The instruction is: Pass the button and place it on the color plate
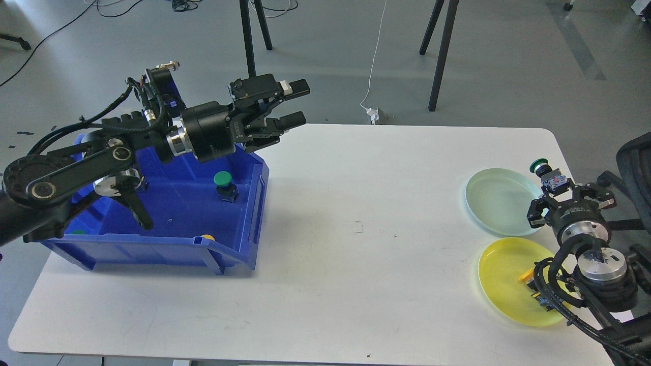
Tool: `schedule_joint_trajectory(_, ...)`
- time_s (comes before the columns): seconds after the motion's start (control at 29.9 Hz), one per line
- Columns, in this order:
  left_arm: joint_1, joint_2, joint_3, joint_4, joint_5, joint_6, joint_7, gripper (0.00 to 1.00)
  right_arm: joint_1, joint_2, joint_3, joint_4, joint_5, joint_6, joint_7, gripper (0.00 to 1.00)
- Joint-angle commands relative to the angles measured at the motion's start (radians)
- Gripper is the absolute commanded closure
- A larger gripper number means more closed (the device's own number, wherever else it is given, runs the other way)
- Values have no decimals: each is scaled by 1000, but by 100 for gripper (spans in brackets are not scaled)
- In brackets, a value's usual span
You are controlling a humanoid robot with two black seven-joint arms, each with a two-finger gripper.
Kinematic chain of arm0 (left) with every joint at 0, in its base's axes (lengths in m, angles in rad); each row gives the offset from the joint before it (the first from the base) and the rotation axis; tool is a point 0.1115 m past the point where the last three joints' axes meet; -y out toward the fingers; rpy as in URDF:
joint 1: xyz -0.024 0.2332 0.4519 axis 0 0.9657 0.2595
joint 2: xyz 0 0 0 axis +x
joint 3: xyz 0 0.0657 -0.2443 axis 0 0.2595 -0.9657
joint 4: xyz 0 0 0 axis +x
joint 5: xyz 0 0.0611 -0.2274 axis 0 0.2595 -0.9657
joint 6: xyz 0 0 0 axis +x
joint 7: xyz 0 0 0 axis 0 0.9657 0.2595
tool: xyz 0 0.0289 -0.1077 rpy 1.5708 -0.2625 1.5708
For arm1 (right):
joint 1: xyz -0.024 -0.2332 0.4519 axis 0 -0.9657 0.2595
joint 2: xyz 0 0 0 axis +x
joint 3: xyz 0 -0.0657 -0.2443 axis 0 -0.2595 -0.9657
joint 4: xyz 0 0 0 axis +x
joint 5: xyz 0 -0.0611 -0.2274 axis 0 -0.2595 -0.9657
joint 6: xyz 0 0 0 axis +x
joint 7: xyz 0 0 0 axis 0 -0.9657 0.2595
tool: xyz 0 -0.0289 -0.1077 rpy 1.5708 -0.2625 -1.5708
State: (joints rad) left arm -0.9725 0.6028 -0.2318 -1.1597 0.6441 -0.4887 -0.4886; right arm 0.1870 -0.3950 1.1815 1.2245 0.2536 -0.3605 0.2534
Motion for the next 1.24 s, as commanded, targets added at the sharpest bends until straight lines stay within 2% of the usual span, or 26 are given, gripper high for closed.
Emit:
schedule_joint_trajectory(0.0, 0, 0, 0, 0, 0, 0, 0, 19, 74, 7, -74, -68, -1, -38, -46, 91)
schedule_joint_trajectory(0.07, 0, 0, 0, 0, 0, 0, 0, 19, 103, 11, -114, -101, -1, -40, -54, 85)
schedule_joint_trajectory(0.2, 3, 0, 0, 0, 0, 0, 0, 19, 127, 28, -151, -128, -1, -64, -56, 58)
schedule_joint_trajectory(0.3, 5, 0, 0, 0, 0, 0, 0, 18, 126, 39, -143, -125, 1, -72, -56, 33)
schedule_joint_trajectory(0.37, 3, 0, 0, -2, 0, 0, 0, 18, 121, 48, -140, -117, 3, -71, -56, 7)
schedule_joint_trajectory(0.4, 5, -1, 0, -5, 0, 0, 0, 18, 120, 51, -140, -114, 3, -68, -56, 3)
schedule_joint_trajectory(0.47, 5, -3, 0, -9, -1, 0, 0, 18, 118, 50, -140, -93, 1, -58, -56, 3)
schedule_joint_trajectory(0.57, 8, 0, -1, -11, -43, 94, 0, 18, 120, 27, -154, -33, -17, -34, -60, 3)
schedule_joint_trajectory(0.64, 14, 15, -12, -11, -104, 113, 0, 18, 124, -20, -155, 42, -43, 64, -77, 2)
schedule_joint_trajectory(0.74, 23, 54, -76, -2, -197, 75, 0, 17, 140, -126, -158, 125, -125, 254, -94, 2)
schedule_joint_trajectory(0.8, 41, 80, -109, 14, -254, 0, 0, 15, 175, -189, -184, 177, -158, 313, -89, 2)
schedule_joint_trajectory(0.87, 61, 84, -127, 67, -302, 0, 0, 13, 213, -247, -236, 202, -160, 365, -86, 2)
schedule_joint_trajectory(1.0, 126, 54, -164, 205, -405, 0, 0, 9, 269, -312, -295, 202, -159, 699, -80, 2)
schedule_joint_trajectory(1.07, 159, 35, -181, 218, -426, 0, 0, 8, 282, -314, -318, 202, -159, 813, -79, 2)
schedule_joint_trajectory(1.21, 193, 29, -205, 216, -426, 0, 0, 8, 336, -314, -375, 193, -159, 819, -74, 2)
